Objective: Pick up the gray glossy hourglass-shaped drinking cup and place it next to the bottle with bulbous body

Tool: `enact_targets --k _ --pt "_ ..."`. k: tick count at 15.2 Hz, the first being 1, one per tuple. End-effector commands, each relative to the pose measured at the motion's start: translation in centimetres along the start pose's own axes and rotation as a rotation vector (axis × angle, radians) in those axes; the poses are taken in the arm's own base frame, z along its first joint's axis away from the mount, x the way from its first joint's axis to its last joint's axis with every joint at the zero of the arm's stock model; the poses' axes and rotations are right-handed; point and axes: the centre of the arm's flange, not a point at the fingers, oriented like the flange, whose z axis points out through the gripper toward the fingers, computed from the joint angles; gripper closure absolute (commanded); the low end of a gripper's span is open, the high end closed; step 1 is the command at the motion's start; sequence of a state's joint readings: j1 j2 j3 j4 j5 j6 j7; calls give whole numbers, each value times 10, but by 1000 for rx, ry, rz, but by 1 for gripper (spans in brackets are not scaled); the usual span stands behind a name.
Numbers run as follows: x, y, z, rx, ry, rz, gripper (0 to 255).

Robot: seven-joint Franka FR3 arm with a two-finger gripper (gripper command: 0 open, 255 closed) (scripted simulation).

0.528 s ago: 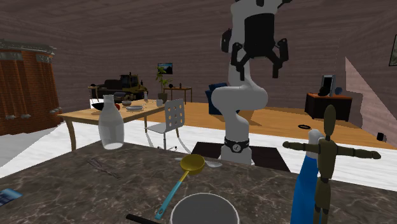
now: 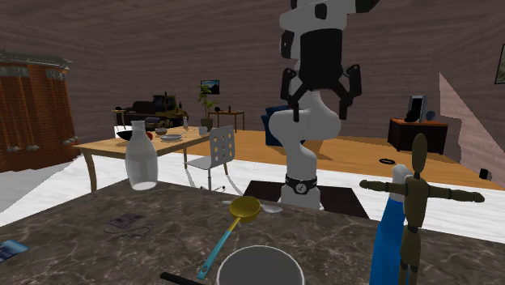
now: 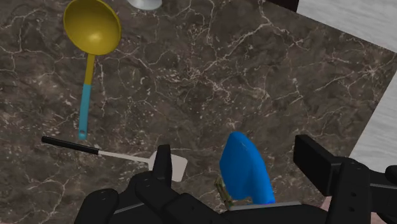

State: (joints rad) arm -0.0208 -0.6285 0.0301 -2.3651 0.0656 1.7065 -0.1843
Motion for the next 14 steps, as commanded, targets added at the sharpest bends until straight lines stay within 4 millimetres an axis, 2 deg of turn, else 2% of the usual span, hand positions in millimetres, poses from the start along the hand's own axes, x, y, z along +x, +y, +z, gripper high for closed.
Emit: enact_targets --k 1,14 --pt "19 14 9 -9 4 -1 0" --pt "146 96 76 -64 19 -5 0"
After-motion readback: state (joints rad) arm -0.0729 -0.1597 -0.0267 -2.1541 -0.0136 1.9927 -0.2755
